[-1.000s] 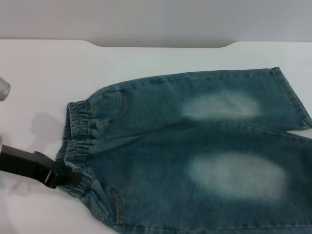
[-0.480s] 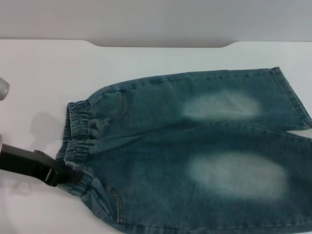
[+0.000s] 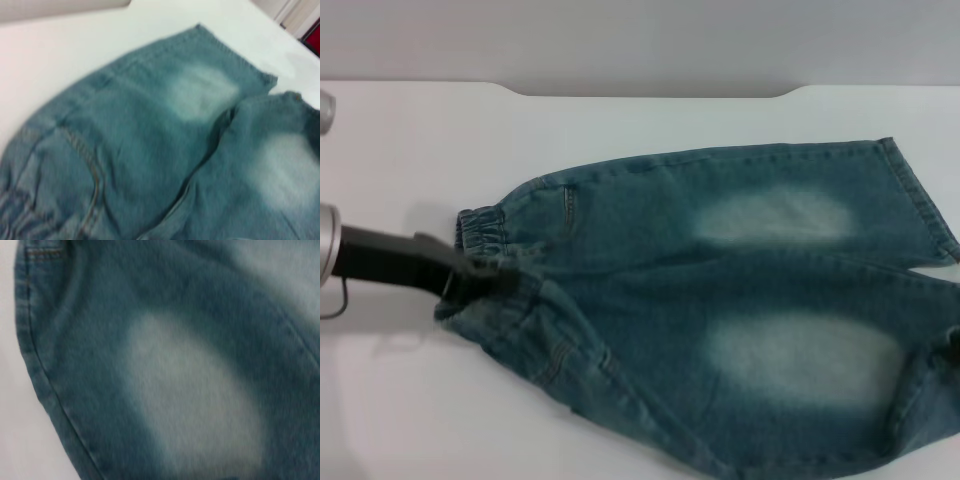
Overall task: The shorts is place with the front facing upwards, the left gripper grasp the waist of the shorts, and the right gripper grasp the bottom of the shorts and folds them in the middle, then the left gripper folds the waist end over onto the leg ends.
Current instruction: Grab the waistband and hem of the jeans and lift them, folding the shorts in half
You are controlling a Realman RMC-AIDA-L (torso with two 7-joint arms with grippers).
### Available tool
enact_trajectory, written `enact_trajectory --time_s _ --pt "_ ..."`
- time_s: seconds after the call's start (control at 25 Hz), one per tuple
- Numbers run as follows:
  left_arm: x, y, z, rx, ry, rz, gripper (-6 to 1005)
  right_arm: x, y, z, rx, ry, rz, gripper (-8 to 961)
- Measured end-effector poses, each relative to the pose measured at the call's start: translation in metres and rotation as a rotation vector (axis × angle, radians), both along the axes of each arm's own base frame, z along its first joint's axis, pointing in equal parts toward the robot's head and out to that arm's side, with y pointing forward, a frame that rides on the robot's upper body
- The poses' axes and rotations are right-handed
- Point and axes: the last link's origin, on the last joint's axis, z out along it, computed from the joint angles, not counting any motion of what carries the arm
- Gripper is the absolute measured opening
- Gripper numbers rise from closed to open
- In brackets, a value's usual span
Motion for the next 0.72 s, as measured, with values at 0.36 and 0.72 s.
enact_trajectory --time_s 0.36,0.72 --pt "0.031 0.021 0.006 0.135 -0.135 -0.11 52 -0.01 0.009 0.0 0.037 0.024 0.053 17" --pt "0.041 0.025 0.009 0.174 -0.179 -0.153 52 -0.021 0.018 0.01 0.155 0.163 0.106 16"
